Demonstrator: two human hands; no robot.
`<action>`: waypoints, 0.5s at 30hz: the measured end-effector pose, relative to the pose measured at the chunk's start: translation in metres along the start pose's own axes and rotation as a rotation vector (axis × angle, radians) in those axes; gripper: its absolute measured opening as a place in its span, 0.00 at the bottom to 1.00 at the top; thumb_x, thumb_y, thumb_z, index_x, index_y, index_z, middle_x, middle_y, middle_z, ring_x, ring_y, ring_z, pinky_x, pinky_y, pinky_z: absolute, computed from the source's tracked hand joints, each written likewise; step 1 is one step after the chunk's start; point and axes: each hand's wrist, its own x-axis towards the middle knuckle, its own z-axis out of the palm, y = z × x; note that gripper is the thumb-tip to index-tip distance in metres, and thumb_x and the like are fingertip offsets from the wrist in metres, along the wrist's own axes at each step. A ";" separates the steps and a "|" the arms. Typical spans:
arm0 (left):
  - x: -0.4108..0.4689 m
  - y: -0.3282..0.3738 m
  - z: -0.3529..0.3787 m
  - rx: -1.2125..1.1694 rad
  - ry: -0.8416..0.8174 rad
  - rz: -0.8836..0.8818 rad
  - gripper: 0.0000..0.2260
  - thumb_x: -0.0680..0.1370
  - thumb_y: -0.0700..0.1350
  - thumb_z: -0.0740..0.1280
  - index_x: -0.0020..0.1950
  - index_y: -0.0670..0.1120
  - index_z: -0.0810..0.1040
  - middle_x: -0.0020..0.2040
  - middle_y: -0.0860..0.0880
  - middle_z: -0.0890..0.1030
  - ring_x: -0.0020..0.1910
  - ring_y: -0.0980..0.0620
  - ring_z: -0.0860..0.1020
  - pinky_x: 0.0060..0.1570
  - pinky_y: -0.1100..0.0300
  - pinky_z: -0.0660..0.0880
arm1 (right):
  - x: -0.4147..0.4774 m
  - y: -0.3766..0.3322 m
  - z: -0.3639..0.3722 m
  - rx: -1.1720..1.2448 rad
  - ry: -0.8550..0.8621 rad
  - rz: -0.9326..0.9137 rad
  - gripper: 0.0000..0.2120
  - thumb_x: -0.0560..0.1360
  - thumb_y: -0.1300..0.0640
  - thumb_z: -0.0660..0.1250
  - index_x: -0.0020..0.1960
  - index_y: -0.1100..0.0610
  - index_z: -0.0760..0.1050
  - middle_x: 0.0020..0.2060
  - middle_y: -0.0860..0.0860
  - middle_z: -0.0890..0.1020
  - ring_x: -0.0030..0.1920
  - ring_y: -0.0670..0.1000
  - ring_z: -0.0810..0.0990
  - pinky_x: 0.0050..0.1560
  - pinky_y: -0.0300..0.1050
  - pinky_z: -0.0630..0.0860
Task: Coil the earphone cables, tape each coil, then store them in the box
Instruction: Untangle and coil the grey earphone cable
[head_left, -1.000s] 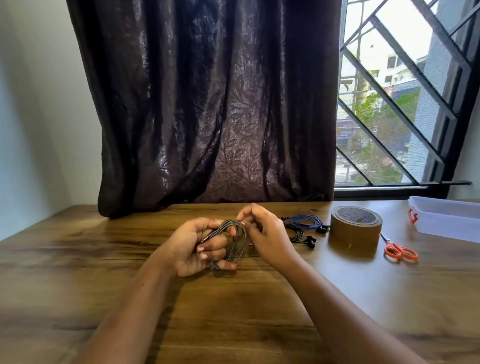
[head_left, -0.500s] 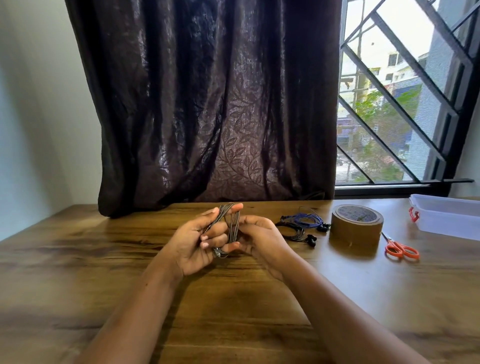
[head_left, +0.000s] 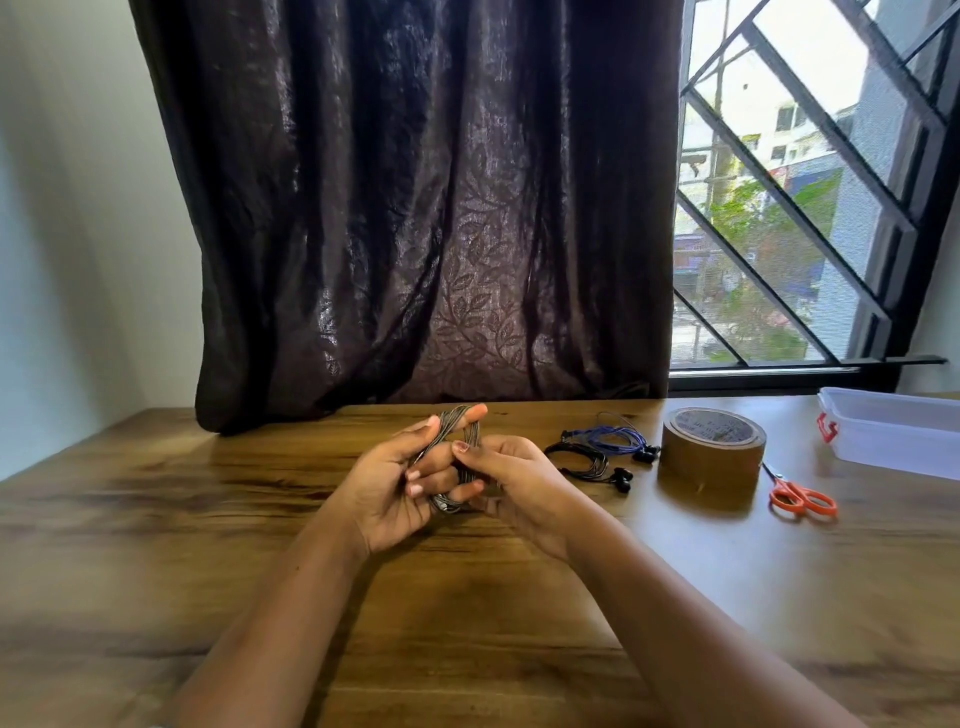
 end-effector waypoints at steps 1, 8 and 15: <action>0.000 0.001 -0.001 -0.001 -0.007 0.001 0.19 0.79 0.46 0.54 0.65 0.39 0.74 0.20 0.53 0.62 0.17 0.59 0.62 0.39 0.54 0.81 | 0.000 0.000 0.000 0.001 0.008 -0.003 0.10 0.79 0.57 0.64 0.55 0.61 0.79 0.43 0.52 0.83 0.39 0.44 0.81 0.45 0.40 0.76; 0.004 0.000 0.000 0.072 0.124 0.077 0.13 0.80 0.44 0.55 0.49 0.38 0.75 0.19 0.53 0.62 0.18 0.58 0.63 0.43 0.54 0.81 | -0.001 -0.005 -0.004 0.106 0.087 0.012 0.06 0.79 0.63 0.61 0.54 0.59 0.75 0.41 0.50 0.83 0.41 0.47 0.80 0.46 0.40 0.76; 0.009 -0.003 -0.005 0.190 0.214 0.095 0.13 0.83 0.44 0.52 0.41 0.44 0.69 0.21 0.53 0.62 0.20 0.57 0.65 0.42 0.56 0.78 | 0.001 -0.008 -0.011 0.433 0.083 -0.003 0.15 0.76 0.69 0.56 0.58 0.55 0.67 0.35 0.52 0.79 0.37 0.50 0.78 0.41 0.46 0.74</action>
